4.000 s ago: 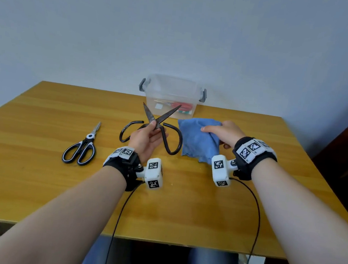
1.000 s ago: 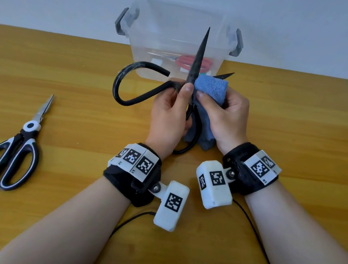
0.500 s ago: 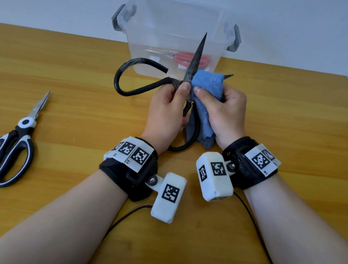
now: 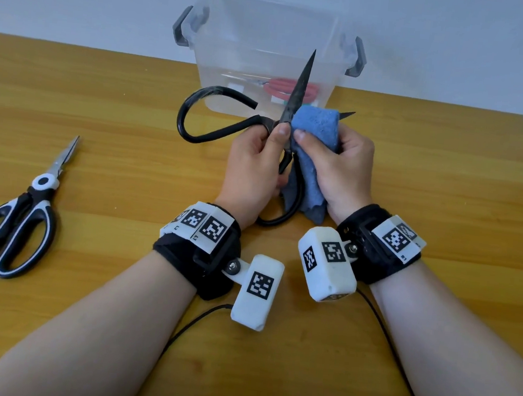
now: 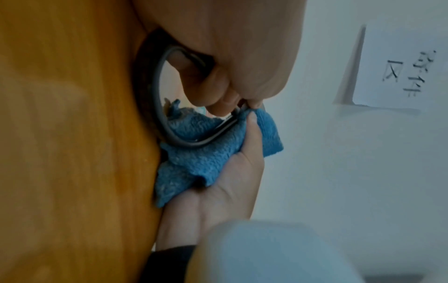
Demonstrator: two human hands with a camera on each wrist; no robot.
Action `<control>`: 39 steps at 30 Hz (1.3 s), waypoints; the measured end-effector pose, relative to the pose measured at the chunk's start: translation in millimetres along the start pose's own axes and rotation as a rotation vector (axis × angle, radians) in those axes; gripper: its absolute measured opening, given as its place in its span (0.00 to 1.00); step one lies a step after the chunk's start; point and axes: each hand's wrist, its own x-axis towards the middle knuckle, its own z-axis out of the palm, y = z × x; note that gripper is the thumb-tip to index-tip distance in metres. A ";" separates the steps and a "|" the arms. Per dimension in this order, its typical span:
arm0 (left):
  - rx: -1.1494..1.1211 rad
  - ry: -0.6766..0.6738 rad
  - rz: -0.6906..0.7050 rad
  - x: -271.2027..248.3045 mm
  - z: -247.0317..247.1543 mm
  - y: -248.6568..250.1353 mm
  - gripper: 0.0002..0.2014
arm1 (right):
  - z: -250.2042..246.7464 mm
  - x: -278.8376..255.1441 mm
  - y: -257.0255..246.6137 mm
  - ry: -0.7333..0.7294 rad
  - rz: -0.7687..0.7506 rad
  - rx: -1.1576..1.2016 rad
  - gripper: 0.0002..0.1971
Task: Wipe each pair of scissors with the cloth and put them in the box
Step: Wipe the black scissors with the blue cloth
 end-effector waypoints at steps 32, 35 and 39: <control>-0.039 -0.056 0.063 -0.3 0.0 -2.3 0.20 | 0.0 1.4 -0.8 0.242 -0.060 0.007 0.16; -0.029 -0.063 0.057 -1.1 1.2 -2.4 0.19 | -4.6 5.7 1.3 0.334 -0.006 0.054 0.17; -0.031 -0.044 0.049 -1.5 1.9 -1.9 0.20 | -2.7 0.9 0.6 0.173 -0.045 0.066 0.14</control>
